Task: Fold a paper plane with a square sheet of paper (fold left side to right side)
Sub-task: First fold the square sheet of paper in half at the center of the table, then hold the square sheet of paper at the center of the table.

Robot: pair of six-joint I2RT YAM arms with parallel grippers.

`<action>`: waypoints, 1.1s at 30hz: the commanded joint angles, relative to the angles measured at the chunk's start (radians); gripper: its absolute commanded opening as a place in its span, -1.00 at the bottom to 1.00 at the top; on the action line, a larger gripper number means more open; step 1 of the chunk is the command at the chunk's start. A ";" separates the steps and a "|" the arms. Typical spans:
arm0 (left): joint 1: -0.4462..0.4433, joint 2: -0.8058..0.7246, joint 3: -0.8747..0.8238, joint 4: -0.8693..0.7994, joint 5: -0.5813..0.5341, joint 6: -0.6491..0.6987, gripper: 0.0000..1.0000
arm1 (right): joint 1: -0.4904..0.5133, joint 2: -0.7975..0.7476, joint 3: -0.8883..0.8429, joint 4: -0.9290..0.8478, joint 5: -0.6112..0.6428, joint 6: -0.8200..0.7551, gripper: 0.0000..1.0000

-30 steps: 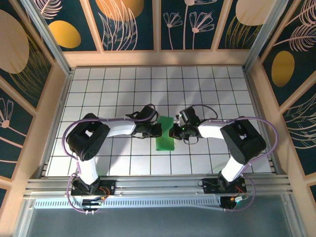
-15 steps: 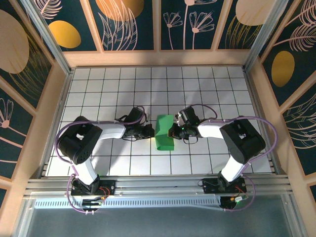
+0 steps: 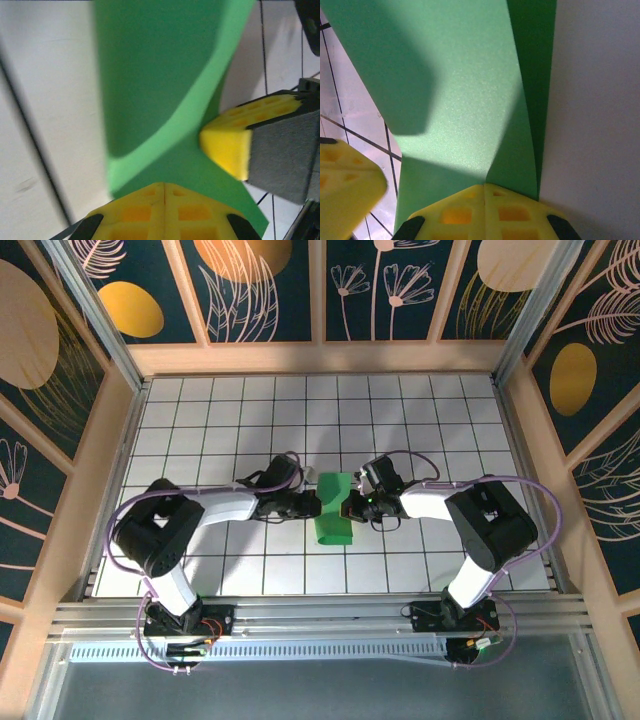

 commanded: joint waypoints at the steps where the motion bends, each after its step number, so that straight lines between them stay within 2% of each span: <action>1: -0.014 0.063 0.045 -0.005 0.012 0.017 -1.00 | 0.005 0.048 -0.039 -0.161 0.135 -0.017 -1.00; 15: -0.014 0.111 0.056 -0.075 -0.041 0.032 -0.99 | 0.006 0.049 -0.032 -0.150 0.126 -0.022 -1.00; 27: -0.014 0.135 0.058 -0.103 -0.057 0.031 -0.99 | 0.006 -0.095 0.020 -0.032 0.032 0.006 -1.00; 33: -0.014 0.137 0.060 -0.107 -0.062 0.032 -0.99 | 0.008 -0.037 0.066 0.035 -0.005 0.025 -1.00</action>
